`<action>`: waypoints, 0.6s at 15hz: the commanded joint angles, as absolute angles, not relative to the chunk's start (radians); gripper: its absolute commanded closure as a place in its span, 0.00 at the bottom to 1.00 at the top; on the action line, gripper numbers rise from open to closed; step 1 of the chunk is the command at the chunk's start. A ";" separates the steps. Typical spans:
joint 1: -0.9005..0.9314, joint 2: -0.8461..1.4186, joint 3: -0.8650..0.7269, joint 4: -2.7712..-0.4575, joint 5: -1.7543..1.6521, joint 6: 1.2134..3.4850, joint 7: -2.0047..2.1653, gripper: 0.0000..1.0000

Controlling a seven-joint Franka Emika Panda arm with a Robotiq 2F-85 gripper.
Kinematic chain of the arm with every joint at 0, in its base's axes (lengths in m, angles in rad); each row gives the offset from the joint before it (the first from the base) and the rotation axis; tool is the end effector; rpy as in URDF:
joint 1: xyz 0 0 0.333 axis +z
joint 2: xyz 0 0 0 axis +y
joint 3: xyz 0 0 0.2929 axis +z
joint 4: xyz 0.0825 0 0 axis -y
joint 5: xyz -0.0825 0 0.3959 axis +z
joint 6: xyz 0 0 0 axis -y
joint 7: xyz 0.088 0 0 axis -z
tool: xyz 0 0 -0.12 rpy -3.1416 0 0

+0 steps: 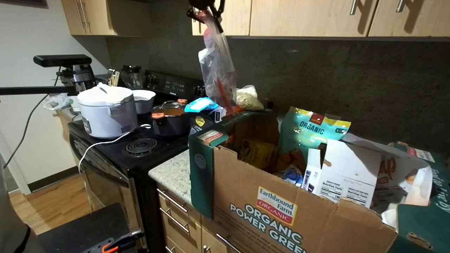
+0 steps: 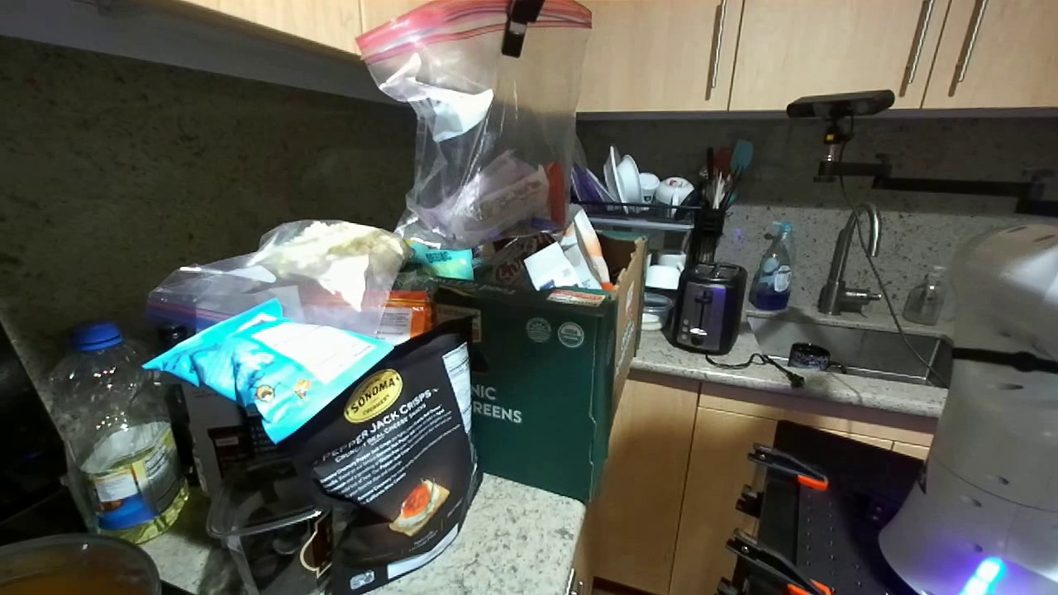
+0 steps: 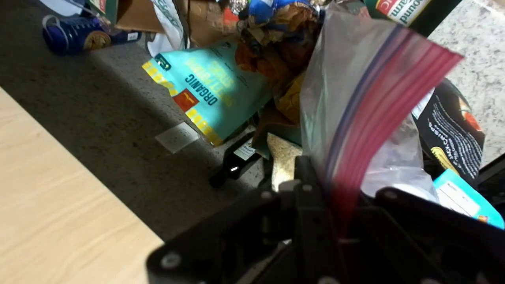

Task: Remove the ziploc bag from the box and put it on the things on the counter

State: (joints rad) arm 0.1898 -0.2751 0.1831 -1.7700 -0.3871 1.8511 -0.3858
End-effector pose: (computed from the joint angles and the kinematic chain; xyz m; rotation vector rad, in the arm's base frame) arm 0.4859 0.1675 0.6735 2.4521 1.0403 0.4684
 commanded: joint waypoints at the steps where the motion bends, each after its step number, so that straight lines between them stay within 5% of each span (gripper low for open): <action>1: 0.217 -0.206 0.205 -1.718 -0.391 1.922 -0.448 0.99; 9: 0.246 -0.080 0.245 -1.690 -0.438 2.159 -0.495 0.99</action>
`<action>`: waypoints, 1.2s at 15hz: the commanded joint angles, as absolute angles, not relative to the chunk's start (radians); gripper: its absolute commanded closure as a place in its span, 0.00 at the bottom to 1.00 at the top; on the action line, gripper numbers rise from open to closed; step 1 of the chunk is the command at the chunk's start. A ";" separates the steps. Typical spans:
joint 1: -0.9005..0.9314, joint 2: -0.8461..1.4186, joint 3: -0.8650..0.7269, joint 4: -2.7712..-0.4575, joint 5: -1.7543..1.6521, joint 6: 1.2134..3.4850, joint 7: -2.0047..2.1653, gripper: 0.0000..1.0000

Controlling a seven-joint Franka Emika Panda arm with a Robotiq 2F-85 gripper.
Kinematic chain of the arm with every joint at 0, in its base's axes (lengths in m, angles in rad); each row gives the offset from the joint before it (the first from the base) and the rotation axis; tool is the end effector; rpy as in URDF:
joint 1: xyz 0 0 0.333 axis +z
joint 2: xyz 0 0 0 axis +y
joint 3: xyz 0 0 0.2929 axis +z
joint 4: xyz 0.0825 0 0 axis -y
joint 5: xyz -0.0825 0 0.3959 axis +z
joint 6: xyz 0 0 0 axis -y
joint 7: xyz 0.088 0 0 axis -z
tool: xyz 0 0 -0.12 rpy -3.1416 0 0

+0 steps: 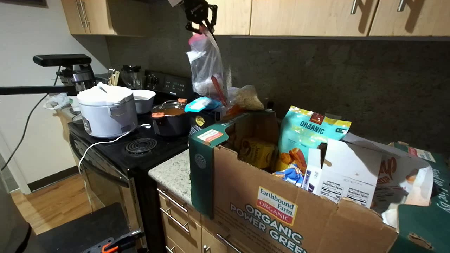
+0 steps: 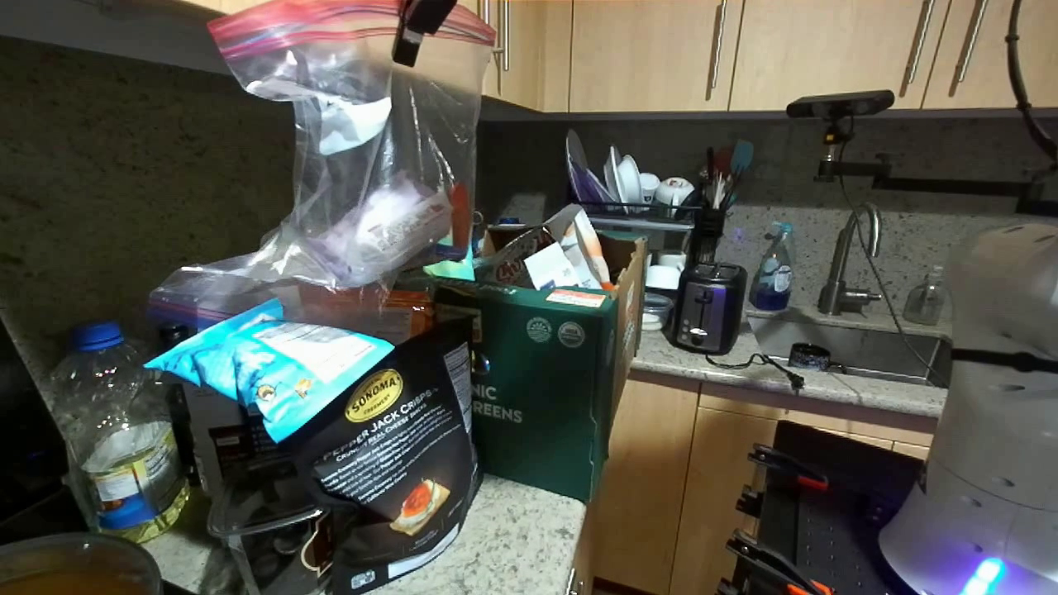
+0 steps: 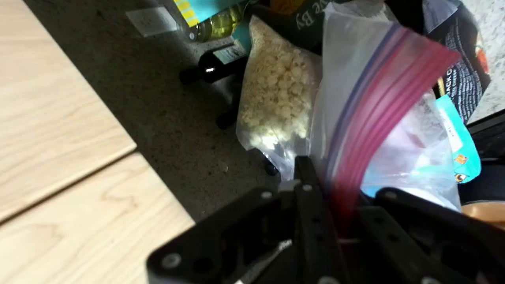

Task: Remove the ziploc bag from the box and put it on the things on the counter

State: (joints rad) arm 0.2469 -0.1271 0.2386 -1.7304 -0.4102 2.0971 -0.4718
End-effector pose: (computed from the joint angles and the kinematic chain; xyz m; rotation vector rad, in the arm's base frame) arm 0.5191 0.2563 0.6431 2.2627 1.3597 0.6622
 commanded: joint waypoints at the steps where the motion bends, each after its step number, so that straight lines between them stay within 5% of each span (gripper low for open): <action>1: 0.245 -0.064 0.247 -1.684 -0.437 2.175 -0.487 0.99; 18: 0.207 0.049 0.205 -1.732 -0.355 2.223 -0.472 0.99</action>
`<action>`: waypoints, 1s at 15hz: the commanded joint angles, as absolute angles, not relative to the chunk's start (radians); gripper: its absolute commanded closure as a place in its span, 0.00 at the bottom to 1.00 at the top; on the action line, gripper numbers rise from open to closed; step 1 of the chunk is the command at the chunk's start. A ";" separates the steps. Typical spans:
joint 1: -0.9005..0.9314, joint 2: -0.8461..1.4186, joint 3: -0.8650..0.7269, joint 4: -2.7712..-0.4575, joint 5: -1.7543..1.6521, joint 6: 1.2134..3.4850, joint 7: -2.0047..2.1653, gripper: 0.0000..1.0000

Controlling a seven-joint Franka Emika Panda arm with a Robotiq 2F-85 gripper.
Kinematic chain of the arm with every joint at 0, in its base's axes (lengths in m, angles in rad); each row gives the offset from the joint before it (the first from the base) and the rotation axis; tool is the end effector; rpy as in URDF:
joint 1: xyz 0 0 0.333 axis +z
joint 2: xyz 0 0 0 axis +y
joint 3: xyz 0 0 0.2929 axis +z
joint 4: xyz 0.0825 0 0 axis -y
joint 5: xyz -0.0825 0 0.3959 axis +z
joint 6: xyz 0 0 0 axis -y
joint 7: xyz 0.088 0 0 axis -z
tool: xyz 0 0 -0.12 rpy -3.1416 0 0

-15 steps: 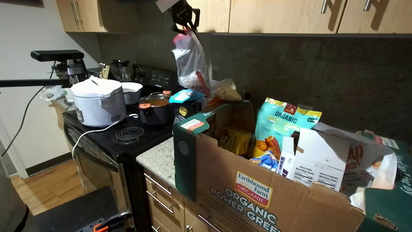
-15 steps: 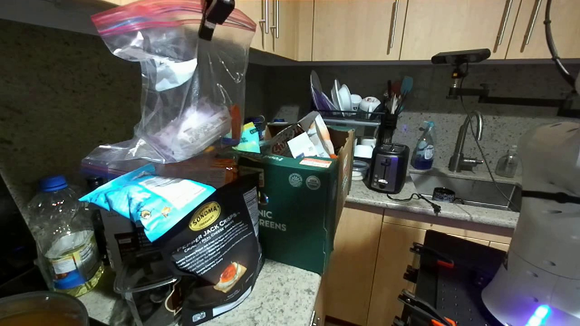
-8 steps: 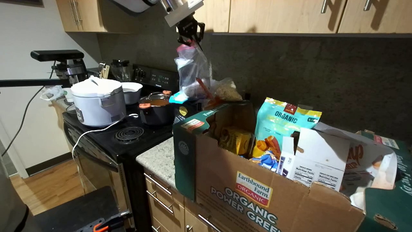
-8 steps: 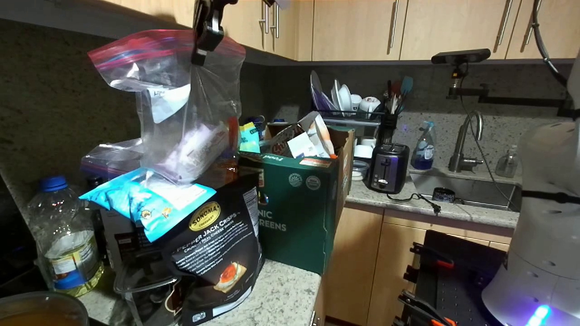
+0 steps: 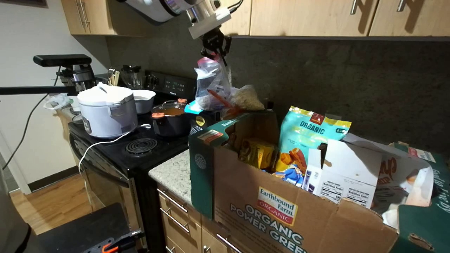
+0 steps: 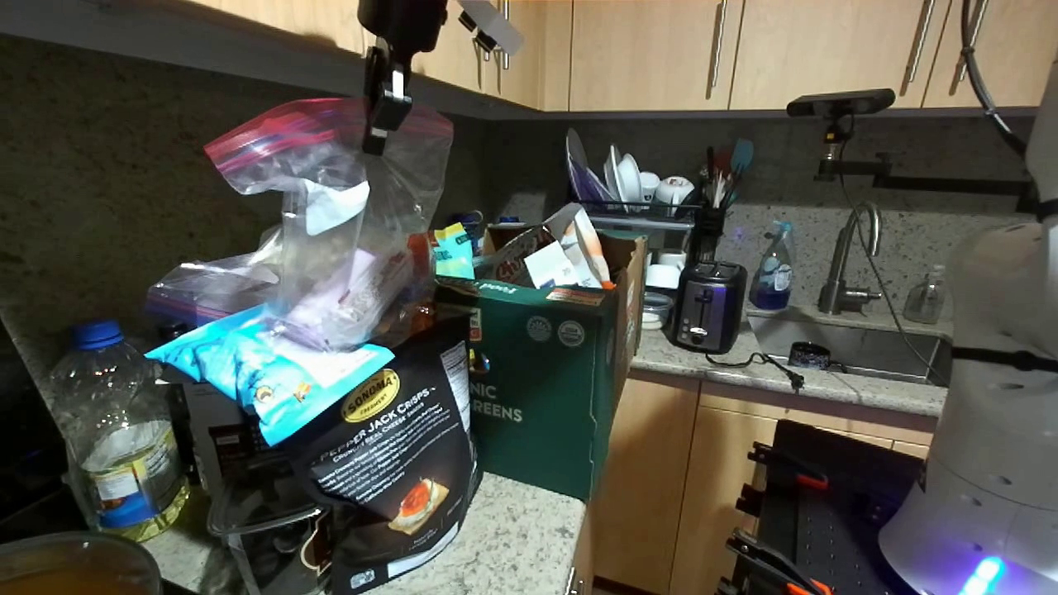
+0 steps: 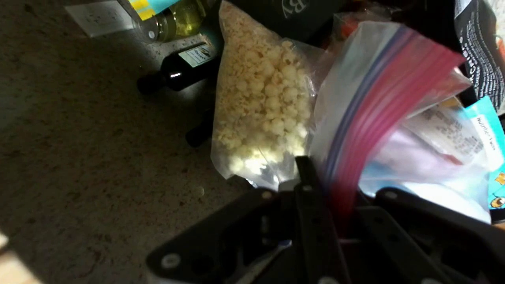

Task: Remove the ziploc bag from the box and put it on the things on the counter

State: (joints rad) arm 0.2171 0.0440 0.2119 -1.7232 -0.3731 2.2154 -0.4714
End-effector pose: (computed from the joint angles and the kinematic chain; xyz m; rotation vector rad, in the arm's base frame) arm 0.5816 0.2463 0.5590 2.3611 1.3764 0.6128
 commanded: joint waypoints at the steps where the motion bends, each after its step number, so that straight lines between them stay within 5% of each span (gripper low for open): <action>1: 0.204 0.053 0.202 -1.736 -0.350 2.223 -0.473 0.99; 12: 0.180 0.101 0.184 -1.752 -0.330 2.204 -0.476 0.99; 13: 0.178 0.100 0.183 -1.748 -0.326 2.202 -0.477 0.96; 14: 0.177 0.099 0.183 -1.744 -0.326 2.201 -0.474 0.77; 15: 0.175 0.095 0.182 -1.742 -0.328 2.200 -0.471 0.71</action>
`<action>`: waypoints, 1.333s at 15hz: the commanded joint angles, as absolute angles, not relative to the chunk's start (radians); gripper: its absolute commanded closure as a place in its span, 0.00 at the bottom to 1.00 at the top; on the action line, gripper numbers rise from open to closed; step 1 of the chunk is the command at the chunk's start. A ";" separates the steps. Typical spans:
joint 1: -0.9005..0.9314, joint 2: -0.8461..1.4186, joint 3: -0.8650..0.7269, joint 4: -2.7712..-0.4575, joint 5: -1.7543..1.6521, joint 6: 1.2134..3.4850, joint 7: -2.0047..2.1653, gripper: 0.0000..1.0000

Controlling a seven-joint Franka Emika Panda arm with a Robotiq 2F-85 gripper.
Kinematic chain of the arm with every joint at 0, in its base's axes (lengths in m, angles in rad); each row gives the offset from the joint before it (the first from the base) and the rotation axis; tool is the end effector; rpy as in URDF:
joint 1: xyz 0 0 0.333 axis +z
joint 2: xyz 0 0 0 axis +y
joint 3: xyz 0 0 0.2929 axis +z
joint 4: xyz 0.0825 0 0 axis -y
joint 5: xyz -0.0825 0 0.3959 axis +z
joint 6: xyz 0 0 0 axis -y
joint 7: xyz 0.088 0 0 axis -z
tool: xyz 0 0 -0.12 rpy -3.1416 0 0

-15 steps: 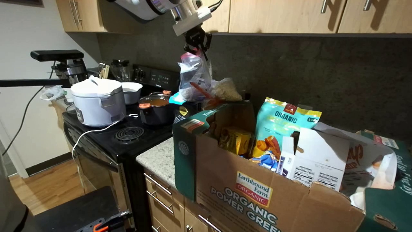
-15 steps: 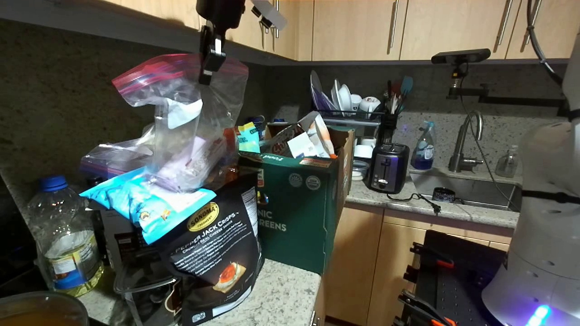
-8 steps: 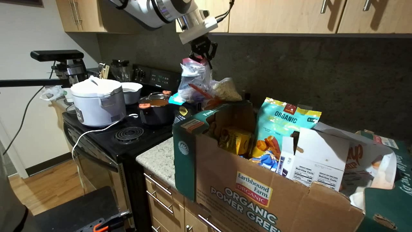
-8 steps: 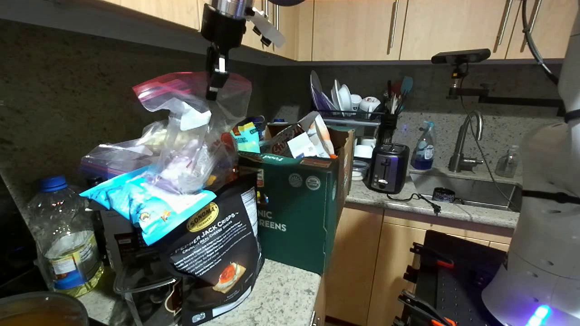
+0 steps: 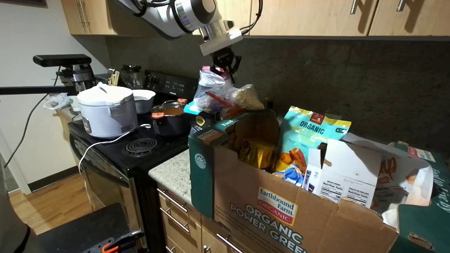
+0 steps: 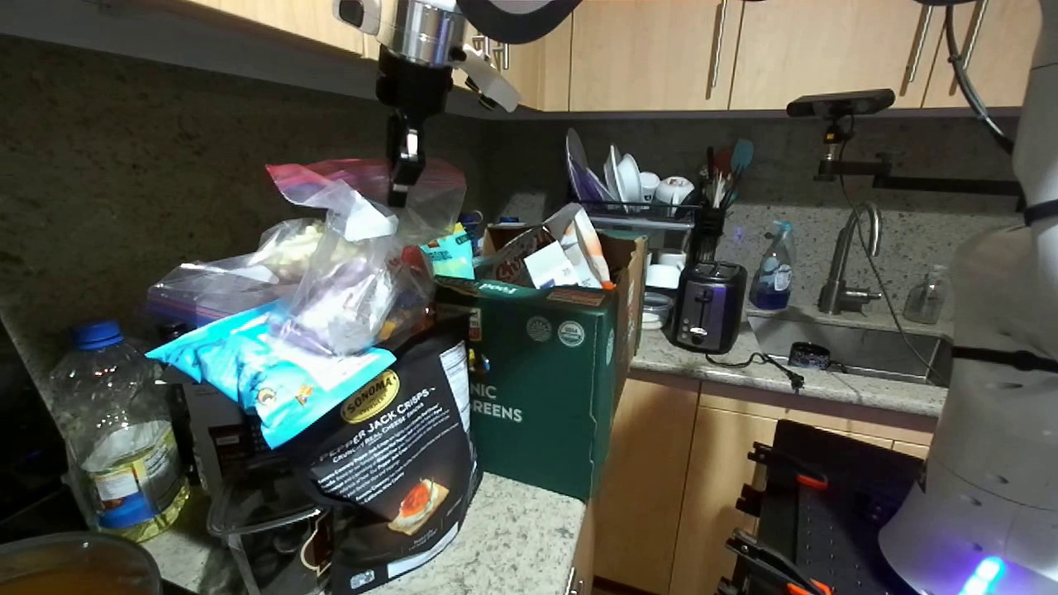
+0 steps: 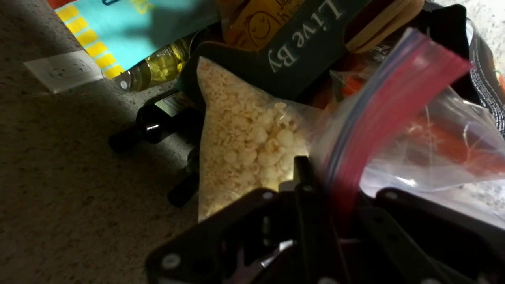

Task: Remove the ziploc bag from the box and put it on the things on the counter

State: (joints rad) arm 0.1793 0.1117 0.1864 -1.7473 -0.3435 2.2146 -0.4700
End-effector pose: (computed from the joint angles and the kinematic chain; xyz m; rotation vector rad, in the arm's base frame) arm 0.6065 0.2122 0.5029 2.4610 1.3259 0.4828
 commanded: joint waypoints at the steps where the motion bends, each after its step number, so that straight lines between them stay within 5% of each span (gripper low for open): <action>1: 0.174 0.094 0.181 -1.737 -0.328 2.199 -0.469 0.70; 11: 0.148 0.020 0.148 -1.738 -0.355 2.217 -0.442 0.00; 20: 0.114 -0.040 0.115 -1.738 -0.355 2.206 -0.364 0.00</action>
State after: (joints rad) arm 0.1241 -0.0108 0.1237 -1.7306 -0.3455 2.2150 -0.4138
